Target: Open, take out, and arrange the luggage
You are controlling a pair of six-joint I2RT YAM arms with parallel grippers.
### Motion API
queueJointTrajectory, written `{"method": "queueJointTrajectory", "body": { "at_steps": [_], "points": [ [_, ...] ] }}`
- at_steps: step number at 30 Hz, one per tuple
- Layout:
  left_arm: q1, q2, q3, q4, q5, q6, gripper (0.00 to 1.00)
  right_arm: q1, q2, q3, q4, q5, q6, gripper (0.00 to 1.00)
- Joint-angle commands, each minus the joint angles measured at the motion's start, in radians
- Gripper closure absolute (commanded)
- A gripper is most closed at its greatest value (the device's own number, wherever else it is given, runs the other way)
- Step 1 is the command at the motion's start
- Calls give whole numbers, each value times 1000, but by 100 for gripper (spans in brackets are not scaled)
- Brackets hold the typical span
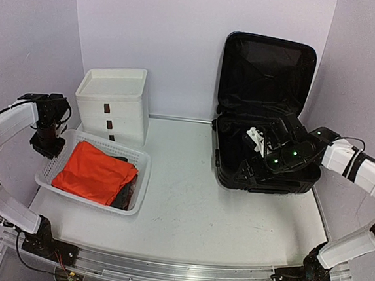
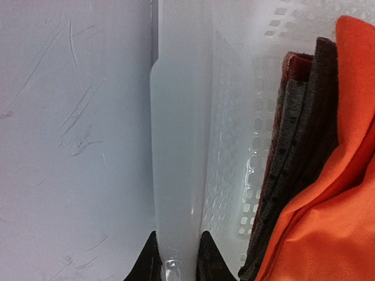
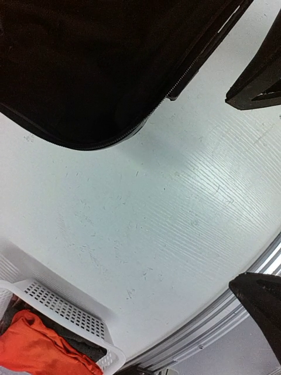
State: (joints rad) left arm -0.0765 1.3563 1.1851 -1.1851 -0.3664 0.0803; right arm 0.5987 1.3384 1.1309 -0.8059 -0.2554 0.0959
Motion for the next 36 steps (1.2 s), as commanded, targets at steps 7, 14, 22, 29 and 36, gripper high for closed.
{"method": "queueJointTrajectory", "body": {
  "at_steps": [7,14,22,29,36],
  "points": [
    [18,176,-37,64,-375,85,84,-1,-76,4,18,-4,-77,2],
    [18,197,91,-5,-456,-82,17,-99,-123,-18,-21,246,-48,2],
    [15,-127,313,276,293,-190,4,-355,-137,13,-81,236,82,2],
    [15,-409,323,713,661,-196,1,-390,-355,129,-112,249,-53,2],
    [16,-553,409,808,764,-94,1,-390,-543,309,-98,167,-120,2]
  ]
}}
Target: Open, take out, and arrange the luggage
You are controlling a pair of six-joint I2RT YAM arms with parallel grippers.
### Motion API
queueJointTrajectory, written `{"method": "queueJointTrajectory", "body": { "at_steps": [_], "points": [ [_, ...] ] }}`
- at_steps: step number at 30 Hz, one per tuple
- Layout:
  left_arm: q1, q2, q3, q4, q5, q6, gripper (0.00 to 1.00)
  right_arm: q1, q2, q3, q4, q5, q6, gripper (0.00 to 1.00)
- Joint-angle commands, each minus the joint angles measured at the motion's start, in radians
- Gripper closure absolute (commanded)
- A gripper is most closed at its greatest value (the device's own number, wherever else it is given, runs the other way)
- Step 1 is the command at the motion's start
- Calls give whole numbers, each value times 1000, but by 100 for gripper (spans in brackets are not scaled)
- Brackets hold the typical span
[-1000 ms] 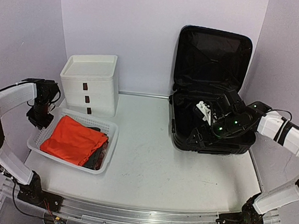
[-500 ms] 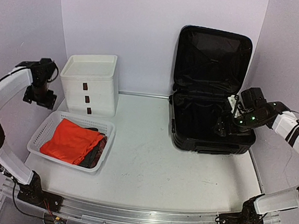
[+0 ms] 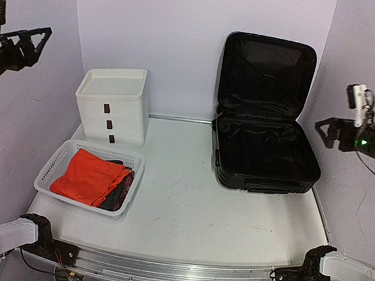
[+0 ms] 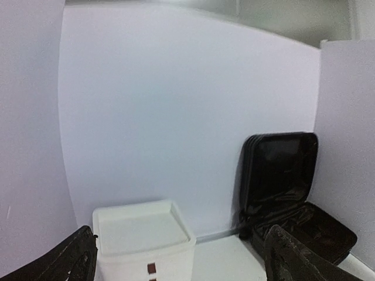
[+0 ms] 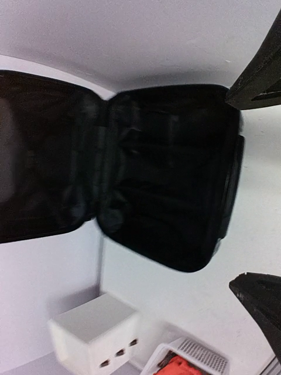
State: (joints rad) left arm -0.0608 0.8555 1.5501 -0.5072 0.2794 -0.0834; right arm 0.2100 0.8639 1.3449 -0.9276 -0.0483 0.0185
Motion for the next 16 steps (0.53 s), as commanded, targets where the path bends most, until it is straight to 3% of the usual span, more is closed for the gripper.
{"method": "queueJointTrajectory", "body": {
  "at_steps": [1,4,9,16],
  "points": [
    [0,-69,40,140,108,80,1,-1,-78,111,21,-33,-42,2],
    [-1,-104,13,154,65,136,1,-1,-93,150,-3,-3,-29,2],
    [-108,-129,-34,156,-70,210,1,-1,-111,173,-15,-15,43,2],
    [-168,-147,-69,153,-118,222,1,-1,-110,170,-27,-1,90,2]
  ]
}}
